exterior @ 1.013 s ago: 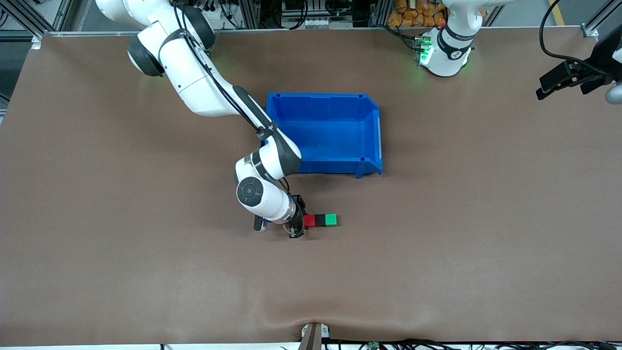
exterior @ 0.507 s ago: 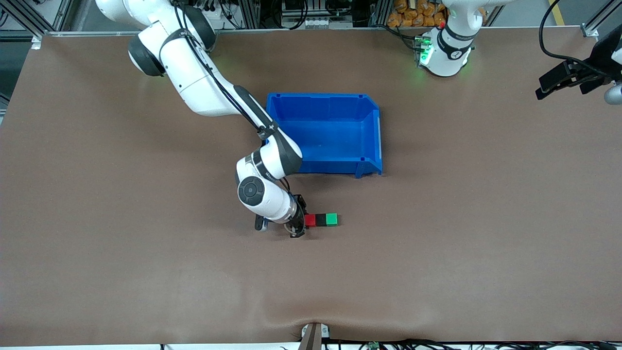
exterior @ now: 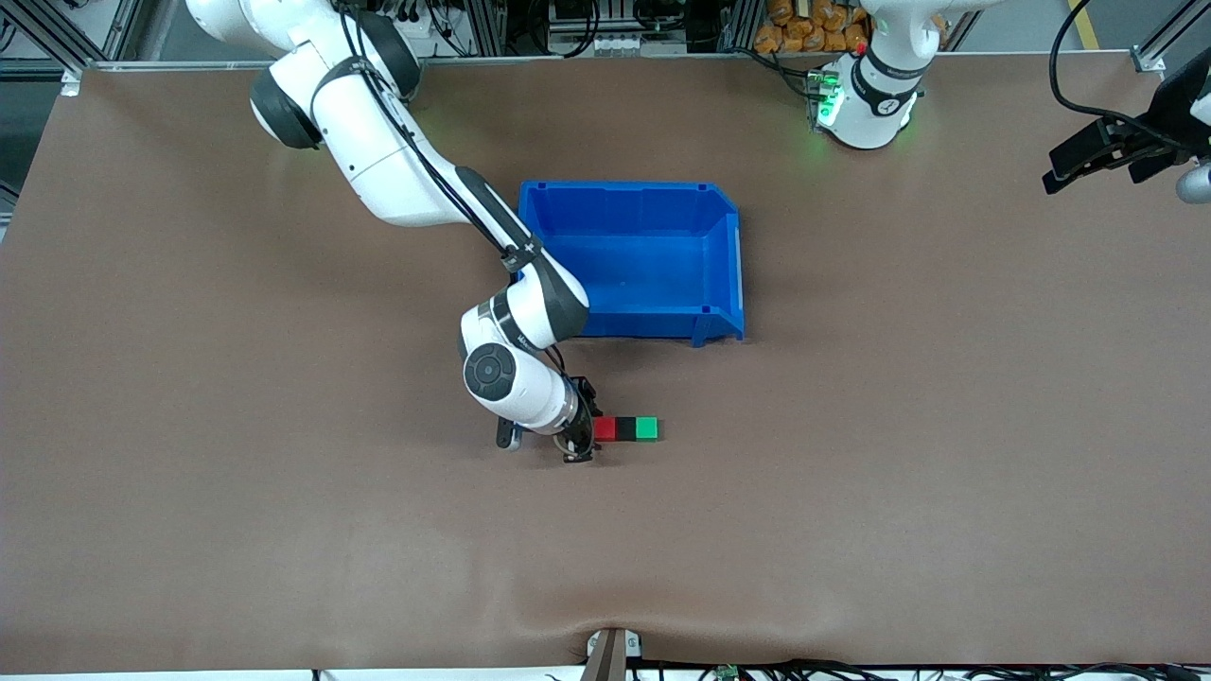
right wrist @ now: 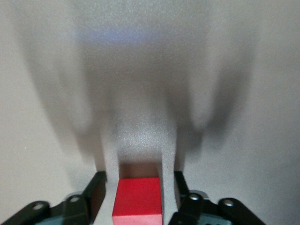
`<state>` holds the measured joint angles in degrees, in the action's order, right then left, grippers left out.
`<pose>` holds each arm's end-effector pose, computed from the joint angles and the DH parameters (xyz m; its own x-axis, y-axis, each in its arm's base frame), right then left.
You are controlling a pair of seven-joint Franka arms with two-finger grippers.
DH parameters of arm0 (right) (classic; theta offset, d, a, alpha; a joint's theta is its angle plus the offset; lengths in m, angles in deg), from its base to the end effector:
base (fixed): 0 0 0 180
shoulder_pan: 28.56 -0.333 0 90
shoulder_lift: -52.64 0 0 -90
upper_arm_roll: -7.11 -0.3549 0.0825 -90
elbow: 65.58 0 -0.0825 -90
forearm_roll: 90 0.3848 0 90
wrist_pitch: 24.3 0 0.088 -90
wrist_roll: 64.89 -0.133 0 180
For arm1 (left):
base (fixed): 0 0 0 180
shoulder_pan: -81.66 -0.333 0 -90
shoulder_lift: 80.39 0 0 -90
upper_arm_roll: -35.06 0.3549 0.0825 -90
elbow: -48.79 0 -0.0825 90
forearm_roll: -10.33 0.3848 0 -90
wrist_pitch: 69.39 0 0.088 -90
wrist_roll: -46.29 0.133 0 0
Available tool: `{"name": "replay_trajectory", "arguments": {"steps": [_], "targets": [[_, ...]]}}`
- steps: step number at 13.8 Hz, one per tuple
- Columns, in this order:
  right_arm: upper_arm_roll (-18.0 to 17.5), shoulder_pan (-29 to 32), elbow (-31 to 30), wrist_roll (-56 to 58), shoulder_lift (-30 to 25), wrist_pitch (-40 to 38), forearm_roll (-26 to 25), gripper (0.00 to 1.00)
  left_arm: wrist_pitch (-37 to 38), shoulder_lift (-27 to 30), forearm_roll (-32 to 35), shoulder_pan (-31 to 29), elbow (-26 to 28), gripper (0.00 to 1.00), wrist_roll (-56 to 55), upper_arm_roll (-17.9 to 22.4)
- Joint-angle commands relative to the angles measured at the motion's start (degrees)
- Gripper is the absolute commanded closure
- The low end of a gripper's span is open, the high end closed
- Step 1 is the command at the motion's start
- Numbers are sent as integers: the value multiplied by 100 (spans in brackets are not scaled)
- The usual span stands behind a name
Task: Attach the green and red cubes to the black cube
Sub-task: 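Hold the red cube pressed against the black cube with the right gripper, then open the right gripper to release the red cube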
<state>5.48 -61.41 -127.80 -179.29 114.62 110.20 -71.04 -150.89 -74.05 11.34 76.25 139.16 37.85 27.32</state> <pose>0.6813 0.4709 0.1657 -0.0492 -0.9445 -0.3249 -0.9985 0.0549 -0.0083 0.4988 -0.0225 0.6797 0.9931 0.1105 -0.0398 0.1089 -0.9933 -0.0387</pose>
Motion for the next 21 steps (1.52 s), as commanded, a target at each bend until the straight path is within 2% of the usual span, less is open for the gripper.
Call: {"name": "replay_trajectory", "arguments": {"steps": [1,4,5,10,21], "targets": [[66,-64,184,-82,86,-56,-16,25,38,-45,83,23,-54,0,-9,-17],[75,-29,184,-82,34,-126,-33,12,38,-45,74,14,-63,0,26,-26],[84,-29,184,-82,7,-144,-51,1,30,-45,83,23,-71,0,26,-26],[75,42,175,-99,-98,-442,-68,0,21,-124,65,31,-124,0,-18,-105],[66,138,175,-46,-160,-469,-68,0,3,-133,57,23,-133,0,-18,-105]]}}
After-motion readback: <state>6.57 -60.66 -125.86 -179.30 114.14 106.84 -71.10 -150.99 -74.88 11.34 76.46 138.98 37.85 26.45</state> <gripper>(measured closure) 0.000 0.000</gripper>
